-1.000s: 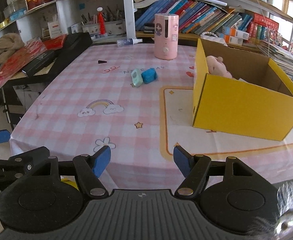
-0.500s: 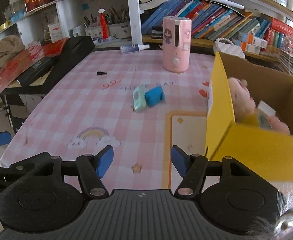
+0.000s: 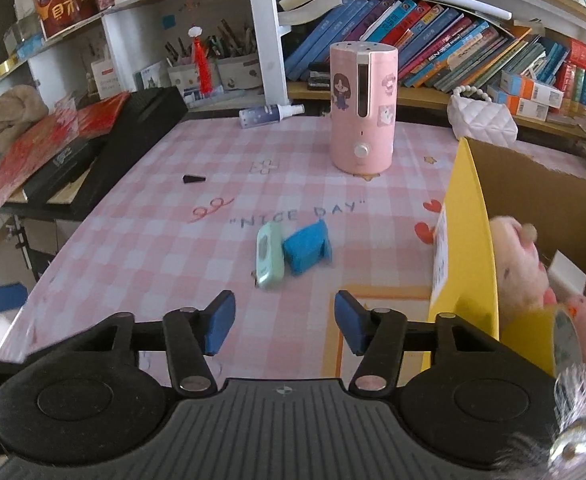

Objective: Organize objects
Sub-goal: 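Grasp the blue plush with the right tool while the left tool grasps the mint stapler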

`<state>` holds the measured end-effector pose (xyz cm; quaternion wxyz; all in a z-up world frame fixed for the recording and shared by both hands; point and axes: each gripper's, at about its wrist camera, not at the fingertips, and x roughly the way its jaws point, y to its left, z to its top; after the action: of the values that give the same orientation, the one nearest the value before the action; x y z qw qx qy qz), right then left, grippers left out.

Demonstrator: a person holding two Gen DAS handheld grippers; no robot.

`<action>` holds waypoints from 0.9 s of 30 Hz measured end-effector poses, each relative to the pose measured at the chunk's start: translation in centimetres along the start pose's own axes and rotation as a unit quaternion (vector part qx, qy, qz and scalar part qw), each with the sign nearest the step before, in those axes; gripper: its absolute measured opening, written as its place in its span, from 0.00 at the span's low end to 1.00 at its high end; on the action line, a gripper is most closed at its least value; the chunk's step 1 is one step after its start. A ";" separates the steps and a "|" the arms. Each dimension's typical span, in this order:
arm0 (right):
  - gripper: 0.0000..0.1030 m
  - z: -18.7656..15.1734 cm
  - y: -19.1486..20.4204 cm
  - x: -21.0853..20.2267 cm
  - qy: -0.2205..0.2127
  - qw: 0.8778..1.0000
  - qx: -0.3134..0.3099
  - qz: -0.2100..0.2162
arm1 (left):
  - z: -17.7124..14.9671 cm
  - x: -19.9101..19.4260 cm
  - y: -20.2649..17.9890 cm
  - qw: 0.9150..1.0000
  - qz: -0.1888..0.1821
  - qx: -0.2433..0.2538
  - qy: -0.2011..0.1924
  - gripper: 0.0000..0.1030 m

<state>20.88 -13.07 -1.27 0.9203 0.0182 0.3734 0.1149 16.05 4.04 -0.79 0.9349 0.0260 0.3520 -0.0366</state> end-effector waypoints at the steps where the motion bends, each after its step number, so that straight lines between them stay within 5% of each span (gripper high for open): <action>1: 0.46 0.4 -0.2 0.4 0.001 1.000 0.003 0.002 | 0.2 0.5 -0.1 1.000 0.002 0.000 0.003 0.90; 9: 0.40 4.3 -1.4 5.0 0.029 0.998 0.050 0.009 | 1.9 3.2 -0.7 1.000 0.001 -0.003 0.014 0.89; 18: 0.37 6.5 -3.9 11.8 0.107 0.985 0.132 -0.005 | 3.0 5.6 -2.1 1.000 -0.007 0.007 0.020 0.89; 27: 0.39 6.8 -3.3 14.1 0.124 0.990 0.073 0.000 | 3.6 7.6 -3.6 0.999 -0.020 0.024 0.037 0.88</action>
<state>36.01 -12.75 -6.37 0.8629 0.0711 0.4923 0.0891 23.76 -0.17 -3.22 0.9194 0.0429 0.3858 -0.0629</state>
